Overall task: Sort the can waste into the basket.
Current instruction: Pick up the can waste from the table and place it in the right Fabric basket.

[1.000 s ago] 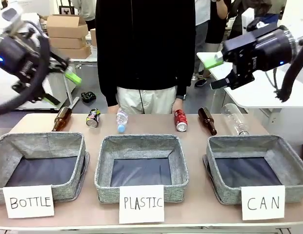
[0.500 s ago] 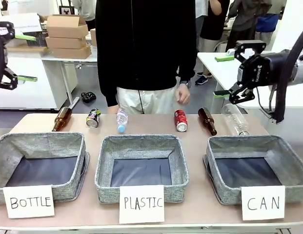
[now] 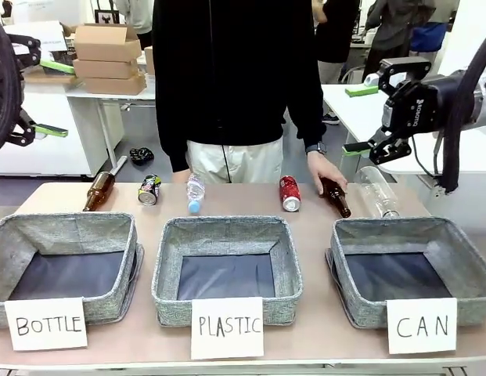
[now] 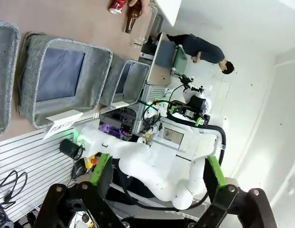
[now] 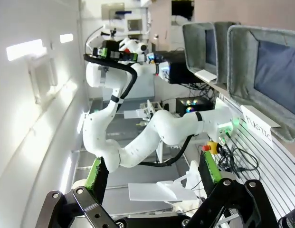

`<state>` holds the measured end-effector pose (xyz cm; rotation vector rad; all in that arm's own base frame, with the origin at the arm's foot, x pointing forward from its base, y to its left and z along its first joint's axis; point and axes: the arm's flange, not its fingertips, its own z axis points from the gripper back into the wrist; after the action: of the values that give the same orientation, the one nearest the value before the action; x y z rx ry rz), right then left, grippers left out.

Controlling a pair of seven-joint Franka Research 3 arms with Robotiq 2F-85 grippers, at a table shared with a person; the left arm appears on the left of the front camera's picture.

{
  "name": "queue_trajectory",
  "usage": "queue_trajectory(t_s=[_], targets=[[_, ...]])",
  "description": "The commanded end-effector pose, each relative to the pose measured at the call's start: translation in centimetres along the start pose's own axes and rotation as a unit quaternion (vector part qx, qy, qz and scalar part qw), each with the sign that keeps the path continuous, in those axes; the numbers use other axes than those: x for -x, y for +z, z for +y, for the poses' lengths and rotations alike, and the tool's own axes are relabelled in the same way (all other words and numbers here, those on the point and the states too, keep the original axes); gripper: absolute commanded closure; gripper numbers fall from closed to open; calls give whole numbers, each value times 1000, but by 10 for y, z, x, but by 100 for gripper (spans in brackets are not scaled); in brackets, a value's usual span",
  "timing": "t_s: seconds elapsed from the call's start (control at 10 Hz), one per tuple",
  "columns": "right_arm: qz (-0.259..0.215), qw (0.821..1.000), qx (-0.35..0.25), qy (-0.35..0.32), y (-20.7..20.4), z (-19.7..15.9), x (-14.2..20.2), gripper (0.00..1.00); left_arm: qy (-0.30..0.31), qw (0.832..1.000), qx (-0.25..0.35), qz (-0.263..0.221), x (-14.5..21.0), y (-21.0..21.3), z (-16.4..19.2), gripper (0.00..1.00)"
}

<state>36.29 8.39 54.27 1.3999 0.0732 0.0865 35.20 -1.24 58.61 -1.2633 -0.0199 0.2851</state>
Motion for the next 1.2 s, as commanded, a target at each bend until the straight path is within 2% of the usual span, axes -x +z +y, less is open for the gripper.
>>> queue_trajectory(t_s=[0.0,0.4,0.6,0.7,0.8,1.1], targets=[[-2,1000,-11,11,0,1,-3,0,-8,1000,-3,3,-3,6,1,0],[-2,1000,-11,11,0,1,-3,0,2,1000,1,-3,-3,5,2,0],[-2,1000,-11,11,0,1,-3,0,-9,994,-98,-46,-32,-6,-11,0],[-2,1000,-11,11,0,1,-3,0,-22,995,-88,-39,-47,-13,-15,0],[-2,1000,-11,11,0,1,-3,0,-8,999,-47,-27,-14,-1,-3,0],[-2,1000,-11,11,0,1,-3,0,-8,999,-47,-27,-14,-1,-3,0]])
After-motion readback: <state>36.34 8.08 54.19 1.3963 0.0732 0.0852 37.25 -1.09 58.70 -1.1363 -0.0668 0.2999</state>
